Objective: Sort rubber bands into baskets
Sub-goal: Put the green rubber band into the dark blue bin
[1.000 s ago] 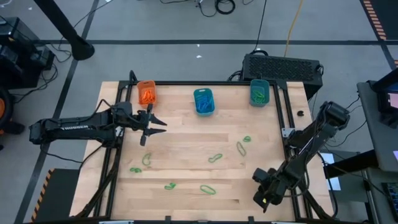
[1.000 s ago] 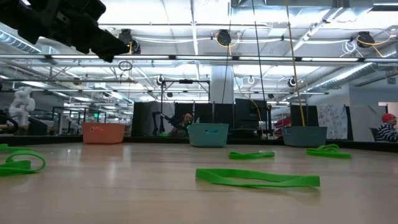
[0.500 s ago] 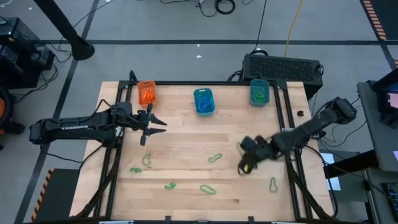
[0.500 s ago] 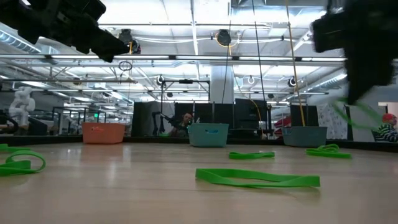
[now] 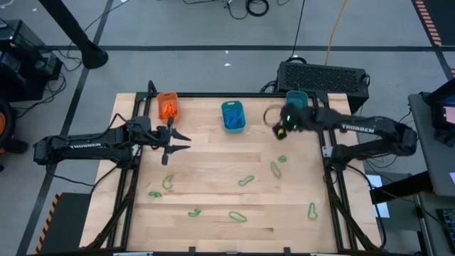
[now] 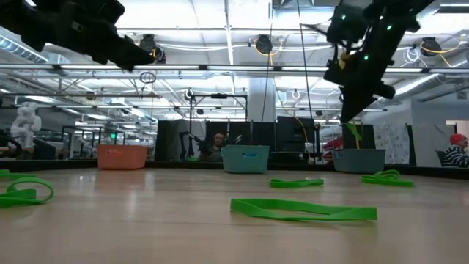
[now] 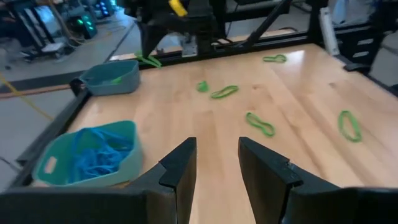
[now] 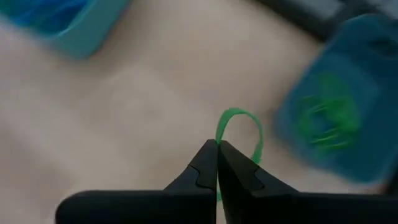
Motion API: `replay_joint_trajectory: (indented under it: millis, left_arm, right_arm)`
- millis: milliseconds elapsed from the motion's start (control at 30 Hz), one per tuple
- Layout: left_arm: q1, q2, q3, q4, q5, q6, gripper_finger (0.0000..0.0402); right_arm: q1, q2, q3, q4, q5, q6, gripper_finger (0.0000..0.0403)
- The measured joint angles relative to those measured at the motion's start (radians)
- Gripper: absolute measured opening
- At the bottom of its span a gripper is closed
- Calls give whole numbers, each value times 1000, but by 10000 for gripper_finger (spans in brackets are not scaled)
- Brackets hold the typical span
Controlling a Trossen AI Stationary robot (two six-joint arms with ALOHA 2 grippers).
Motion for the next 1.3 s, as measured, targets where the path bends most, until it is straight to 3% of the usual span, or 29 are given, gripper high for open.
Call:
replay_joint_trajectory:
  millis: [233,500,700,967,1300]
  left_arm:
    - [2,0,0,56,-20,51,128]
    - [5,0,0,79,-90,97,128]
    - [5,0,0,64,-250,55,128]
    - [5,0,0,32,-262,37,128]
    - [5,0,0,-13,-261,8,128]
  right_arm:
    - [-312,0,39,1,-9,-192,0]
    - [-489,68,39,16,-59,-272,0]
    - [-540,170,39,56,-53,-283,0]
    - [-557,259,39,101,-53,-269,3]
    - [-571,281,39,75,-29,-258,88]
